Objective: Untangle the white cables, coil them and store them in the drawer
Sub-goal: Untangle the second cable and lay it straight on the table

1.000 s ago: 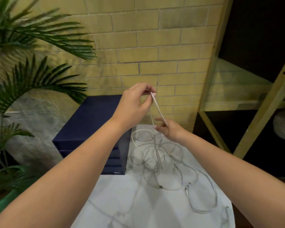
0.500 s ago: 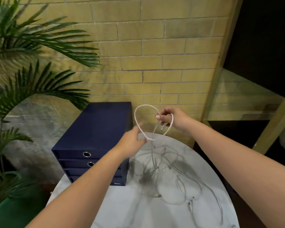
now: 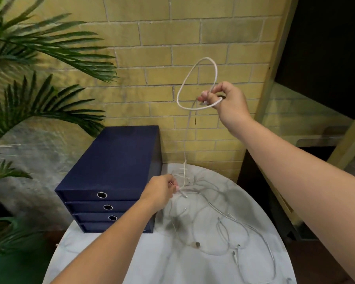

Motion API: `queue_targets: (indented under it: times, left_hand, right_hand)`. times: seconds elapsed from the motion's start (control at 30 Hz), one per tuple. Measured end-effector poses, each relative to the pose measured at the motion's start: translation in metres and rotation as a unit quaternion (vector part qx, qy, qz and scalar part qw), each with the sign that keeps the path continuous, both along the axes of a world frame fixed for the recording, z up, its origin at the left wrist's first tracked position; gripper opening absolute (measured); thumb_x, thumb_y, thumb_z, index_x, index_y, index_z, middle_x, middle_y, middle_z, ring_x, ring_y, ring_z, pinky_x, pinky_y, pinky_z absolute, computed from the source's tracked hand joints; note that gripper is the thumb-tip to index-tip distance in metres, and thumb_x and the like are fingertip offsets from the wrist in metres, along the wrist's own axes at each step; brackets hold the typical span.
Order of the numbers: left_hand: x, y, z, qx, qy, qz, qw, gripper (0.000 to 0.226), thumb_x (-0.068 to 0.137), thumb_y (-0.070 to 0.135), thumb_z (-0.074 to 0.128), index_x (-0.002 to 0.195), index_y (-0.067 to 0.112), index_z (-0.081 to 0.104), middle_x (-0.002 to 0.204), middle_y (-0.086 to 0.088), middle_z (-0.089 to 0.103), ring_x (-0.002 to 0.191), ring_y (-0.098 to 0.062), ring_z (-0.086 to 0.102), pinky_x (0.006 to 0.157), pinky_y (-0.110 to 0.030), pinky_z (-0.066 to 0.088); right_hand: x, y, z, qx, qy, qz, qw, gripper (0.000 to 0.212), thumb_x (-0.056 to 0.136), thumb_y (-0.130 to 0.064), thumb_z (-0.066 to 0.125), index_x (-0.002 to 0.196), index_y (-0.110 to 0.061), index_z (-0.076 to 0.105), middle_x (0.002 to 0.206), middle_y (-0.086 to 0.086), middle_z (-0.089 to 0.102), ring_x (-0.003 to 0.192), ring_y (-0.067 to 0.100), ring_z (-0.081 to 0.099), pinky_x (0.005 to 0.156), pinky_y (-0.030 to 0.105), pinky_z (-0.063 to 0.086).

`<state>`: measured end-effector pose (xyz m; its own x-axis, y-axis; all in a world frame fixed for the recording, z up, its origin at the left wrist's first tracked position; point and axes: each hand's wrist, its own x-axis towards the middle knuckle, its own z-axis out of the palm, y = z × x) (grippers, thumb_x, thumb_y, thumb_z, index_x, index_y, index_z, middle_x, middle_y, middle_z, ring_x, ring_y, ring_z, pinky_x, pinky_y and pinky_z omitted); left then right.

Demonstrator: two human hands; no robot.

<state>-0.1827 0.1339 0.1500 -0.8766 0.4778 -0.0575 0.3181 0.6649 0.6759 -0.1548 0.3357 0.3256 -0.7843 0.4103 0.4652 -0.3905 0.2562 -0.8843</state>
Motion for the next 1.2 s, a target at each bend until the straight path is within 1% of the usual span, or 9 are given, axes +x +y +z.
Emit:
queue_targets:
  times: [0.17, 0.23, 0.3, 0.4, 0.57, 0.8, 0.9, 1.07, 1.2]
  left_hand:
    - [-0.002, -0.001, -0.01, -0.015, -0.018, 0.025, 0.999, 0.019, 0.092, 0.012, 0.052, 0.08, 0.023, 0.062, 0.079, 0.001, 0.067, 0.06, -0.009, 0.061, 0.074, -0.041, 0.057]
    - [-0.002, -0.001, -0.008, -0.017, -0.025, 0.033, 0.999, 0.01, 0.094, 0.02, 0.054, 0.102, 0.021, 0.061, 0.087, 0.0, 0.068, 0.061, -0.008, 0.064, 0.07, -0.037, 0.056]
    - [-0.002, 0.003, -0.001, -0.01, -0.013, 0.037, 0.999, 0.03, 0.096, 0.031, 0.053, 0.125, 0.023, 0.051, 0.1, 0.003, 0.066, 0.061, -0.005, 0.064, 0.059, -0.024, 0.048]
    - [-0.008, 0.017, 0.011, 0.064, -0.027, 0.049, 0.996, 0.039, 0.096, 0.035, 0.054, 0.133, 0.023, 0.046, 0.118, 0.004, 0.061, 0.055, -0.007, 0.062, 0.053, -0.019, 0.046]
    - [-0.025, 0.048, 0.016, 0.168, -0.118, 0.111, 0.972, 0.049, 0.091, 0.025, 0.064, 0.137, 0.025, 0.047, 0.093, 0.009, 0.058, 0.066, -0.014, 0.06, 0.07, -0.03, 0.059]
    - [-0.042, 0.054, 0.004, 0.016, -0.059, 0.148, 0.987, 0.043, 0.088, 0.041, 0.064, 0.121, 0.021, 0.045, 0.112, -0.008, 0.061, 0.095, -0.031, 0.063, 0.075, -0.035, 0.051]
    - [-0.047, 0.059, -0.008, 0.037, -0.097, 0.113, 0.988, 0.011, 0.09, 0.034, 0.059, 0.088, 0.026, 0.066, 0.106, -0.006, 0.069, 0.096, -0.028, 0.066, 0.083, -0.038, 0.056]
    - [-0.051, 0.063, 0.004, 0.099, -0.015, 0.108, 0.989, 0.027, 0.095, 0.035, 0.051, 0.082, 0.018, 0.068, 0.085, -0.009, 0.07, 0.081, -0.028, 0.065, 0.077, -0.039, 0.055]
    - [-0.052, 0.067, 0.045, 0.172, 0.027, 0.069, 0.982, 0.03, 0.099, 0.03, 0.045, 0.079, 0.016, 0.062, 0.076, -0.002, 0.066, 0.08, -0.025, 0.065, 0.078, -0.037, 0.049]
  right_hand:
    - [0.002, -0.001, 0.029, -0.004, 0.093, -0.001, 0.996, 0.025, 0.089, -0.003, 0.06, 0.074, -0.016, 0.045, 0.075, -0.006, 0.067, 0.083, 0.021, 0.071, 0.085, 0.034, 0.055]
    - [0.003, 0.0, 0.031, -0.013, 0.089, 0.011, 0.996, 0.026, 0.09, -0.001, 0.058, 0.074, -0.015, 0.044, 0.08, 0.001, 0.065, 0.081, 0.02, 0.07, 0.08, 0.03, 0.055]
    - [0.005, -0.001, 0.025, -0.017, 0.058, 0.027, 0.998, 0.025, 0.09, -0.001, 0.058, 0.074, -0.014, 0.045, 0.083, 0.005, 0.062, 0.079, 0.021, 0.07, 0.08, 0.033, 0.056]
    - [0.01, -0.003, 0.013, -0.025, 0.02, 0.078, 0.996, 0.023, 0.09, 0.002, 0.057, 0.074, -0.011, 0.046, 0.086, 0.008, 0.057, 0.076, 0.022, 0.07, 0.081, 0.036, 0.057]
    - [0.017, -0.001, -0.002, -0.037, -0.004, 0.118, 0.992, 0.021, 0.089, 0.002, 0.058, 0.074, -0.011, 0.049, 0.086, 0.007, 0.058, 0.078, 0.024, 0.07, 0.083, 0.038, 0.057]
    - [0.026, 0.021, -0.017, -0.08, -0.008, 0.117, 0.99, 0.019, 0.09, 0.002, 0.056, 0.077, -0.009, 0.047, 0.088, 0.011, 0.058, 0.075, 0.022, 0.072, 0.073, 0.027, 0.057]
    - [0.026, 0.027, -0.02, -0.08, -0.014, 0.109, 0.991, 0.019, 0.09, 0.001, 0.056, 0.077, -0.009, 0.047, 0.09, 0.011, 0.059, 0.075, 0.02, 0.072, 0.07, 0.024, 0.055]
    - [0.023, 0.042, -0.045, -0.016, -0.078, 0.012, 0.997, 0.017, 0.093, -0.008, 0.057, 0.079, -0.013, 0.048, 0.082, 0.004, 0.057, 0.064, 0.012, 0.066, 0.065, 0.028, 0.054]
    - [0.017, 0.05, -0.096, -0.004, -0.254, -0.016, 0.967, 0.006, 0.093, -0.013, 0.057, 0.092, -0.013, 0.051, 0.082, 0.006, 0.058, 0.06, 0.015, 0.059, 0.06, 0.029, 0.049]
